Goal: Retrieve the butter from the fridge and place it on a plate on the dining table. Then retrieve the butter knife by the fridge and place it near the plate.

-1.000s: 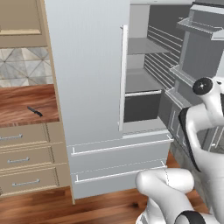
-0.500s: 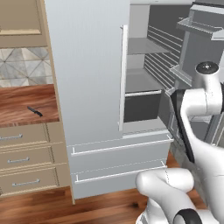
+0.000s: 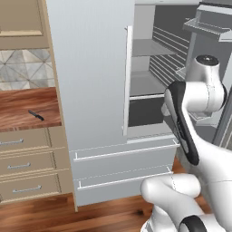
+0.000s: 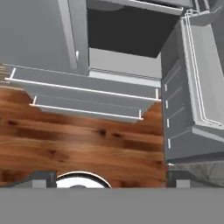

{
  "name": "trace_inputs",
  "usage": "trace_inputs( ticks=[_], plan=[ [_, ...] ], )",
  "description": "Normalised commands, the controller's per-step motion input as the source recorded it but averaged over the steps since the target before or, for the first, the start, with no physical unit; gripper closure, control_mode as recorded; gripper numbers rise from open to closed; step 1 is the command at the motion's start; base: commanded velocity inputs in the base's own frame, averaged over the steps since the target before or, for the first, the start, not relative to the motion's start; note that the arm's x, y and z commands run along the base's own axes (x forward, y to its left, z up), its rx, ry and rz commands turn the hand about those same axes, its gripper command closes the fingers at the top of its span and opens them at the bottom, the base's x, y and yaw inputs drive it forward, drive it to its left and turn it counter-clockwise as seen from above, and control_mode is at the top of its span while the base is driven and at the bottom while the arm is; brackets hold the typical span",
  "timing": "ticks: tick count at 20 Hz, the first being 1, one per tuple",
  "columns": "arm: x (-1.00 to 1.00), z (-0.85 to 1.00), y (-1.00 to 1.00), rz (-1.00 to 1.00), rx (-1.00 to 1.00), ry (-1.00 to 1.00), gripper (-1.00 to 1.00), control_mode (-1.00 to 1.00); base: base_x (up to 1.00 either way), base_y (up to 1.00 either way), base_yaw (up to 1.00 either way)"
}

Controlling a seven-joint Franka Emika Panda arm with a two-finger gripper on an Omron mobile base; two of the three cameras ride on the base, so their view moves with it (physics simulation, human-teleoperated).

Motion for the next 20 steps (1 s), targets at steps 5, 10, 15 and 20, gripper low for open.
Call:
trace_inputs(
  ticks=[5,10,15,20],
  plan=[
    [0.05,0.24,0.72,-0.21,0.15,-0.39,-1.00,-1.00,0.00,0.00,0.00],
    [0.26,0.37,0.56,-0.10,0.03,-0.33,-1.00,-1.00,0.00,0.00,0.00],
    [0.50,0.65,0.11,0.12,0.04,-0.17,-1.00,-1.00,0.00,0.00,0.00],
    [0.34,0.33,0.23,0.10,0.06,-0.07,-1.00,-1.00,0.00,0.00,0.00]
  ],
)
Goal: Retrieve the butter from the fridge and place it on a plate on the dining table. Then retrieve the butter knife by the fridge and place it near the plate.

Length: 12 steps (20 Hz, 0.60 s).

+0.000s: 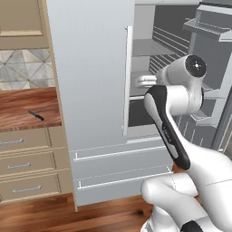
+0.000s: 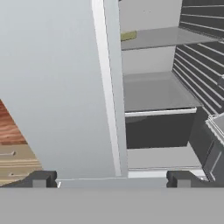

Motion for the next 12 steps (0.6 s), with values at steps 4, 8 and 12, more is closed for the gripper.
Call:
trace_inputs(
  ticks=[4,8,12],
  plan=[
    [0.20,0.00,0.22,0.00,-0.04,-0.04,-1.00,-1.00,0.00,0.00,0.00],
    [0.12,0.00,0.00,-0.08,0.00,0.00,-1.00,-1.00,0.00,0.00,0.00],
    [0.46,0.00,0.01,-0.09,0.00,0.00,-1.00,-1.00,0.00,0.00,0.00]
  ],
)
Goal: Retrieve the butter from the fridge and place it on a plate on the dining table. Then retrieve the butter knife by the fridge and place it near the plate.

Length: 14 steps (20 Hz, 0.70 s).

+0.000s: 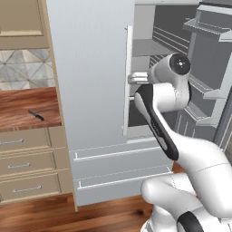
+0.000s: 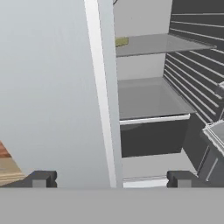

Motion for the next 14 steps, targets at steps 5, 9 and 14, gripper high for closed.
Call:
trace_inputs(
  ticks=[5,9,14],
  plan=[
    [0.54,0.00,0.07,-0.04,0.00,0.01,-1.00,-1.00,0.00,0.00,0.00],
    [0.49,0.00,0.00,0.00,0.00,0.06,-1.00,-1.00,0.00,0.00,0.00],
    [0.54,0.00,0.00,0.00,0.00,0.01,-1.00,-1.00,0.00,0.00,0.00]
  ],
)
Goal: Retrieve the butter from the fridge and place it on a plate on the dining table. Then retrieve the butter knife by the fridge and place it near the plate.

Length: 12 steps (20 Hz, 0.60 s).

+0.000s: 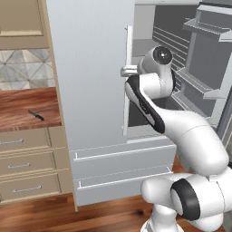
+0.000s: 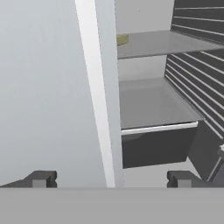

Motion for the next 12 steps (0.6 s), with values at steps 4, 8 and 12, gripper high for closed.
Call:
trace_inputs(
  ticks=[4,8,12],
  plan=[
    [0.57,0.00,0.14,0.00,0.00,0.00,-1.00,-1.00,0.00,0.00,0.00],
    [0.42,0.00,0.07,0.00,0.00,0.00,-1.00,-1.00,0.00,0.00,0.00],
    [0.30,0.00,0.00,0.00,0.00,0.00,-1.00,-1.00,0.00,0.00,0.00]
  ],
)
